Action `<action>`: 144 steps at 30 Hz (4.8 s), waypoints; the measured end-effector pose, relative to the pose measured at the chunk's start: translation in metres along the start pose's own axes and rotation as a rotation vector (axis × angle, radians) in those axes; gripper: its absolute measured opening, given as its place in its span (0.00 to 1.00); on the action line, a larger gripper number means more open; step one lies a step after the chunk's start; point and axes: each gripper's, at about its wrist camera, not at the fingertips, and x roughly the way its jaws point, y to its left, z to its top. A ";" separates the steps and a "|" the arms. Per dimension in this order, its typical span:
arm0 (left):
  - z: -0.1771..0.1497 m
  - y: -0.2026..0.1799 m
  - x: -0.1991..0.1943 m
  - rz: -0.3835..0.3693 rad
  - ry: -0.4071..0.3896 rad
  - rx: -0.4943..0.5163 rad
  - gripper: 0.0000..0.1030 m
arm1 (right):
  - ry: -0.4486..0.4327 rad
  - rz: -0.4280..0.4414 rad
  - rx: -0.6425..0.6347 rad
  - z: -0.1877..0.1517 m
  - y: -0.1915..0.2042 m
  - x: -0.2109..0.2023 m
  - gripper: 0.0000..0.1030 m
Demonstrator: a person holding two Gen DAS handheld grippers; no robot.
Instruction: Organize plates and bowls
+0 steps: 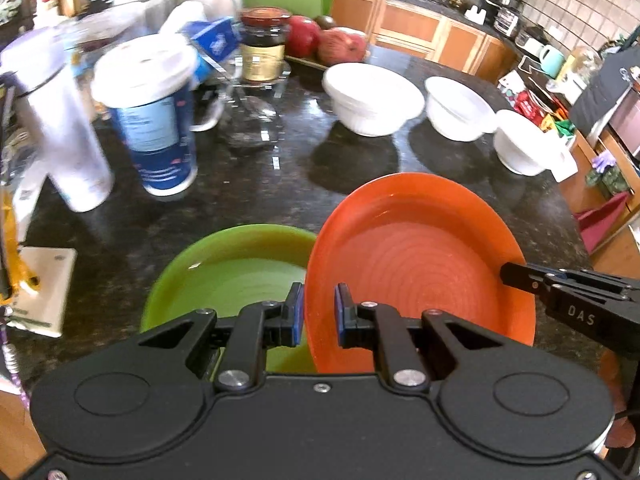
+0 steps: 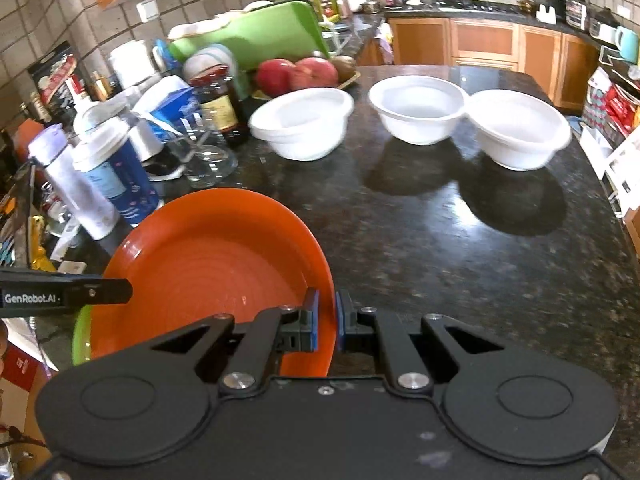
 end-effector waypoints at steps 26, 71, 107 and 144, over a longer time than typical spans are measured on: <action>-0.014 0.092 0.005 0.037 0.001 -0.015 0.20 | 0.012 -0.010 0.010 -0.018 0.091 0.032 0.10; 0.004 -0.093 0.041 0.022 -0.021 0.150 0.23 | -0.039 -0.026 0.130 -0.013 -0.100 -0.028 0.18; 0.137 -0.235 0.147 -0.011 0.006 -0.084 0.26 | -0.049 0.037 0.085 0.164 -0.301 0.036 0.26; 0.147 -0.243 0.185 -0.019 0.047 -0.123 0.26 | 0.050 0.004 -0.031 0.174 -0.289 0.100 0.14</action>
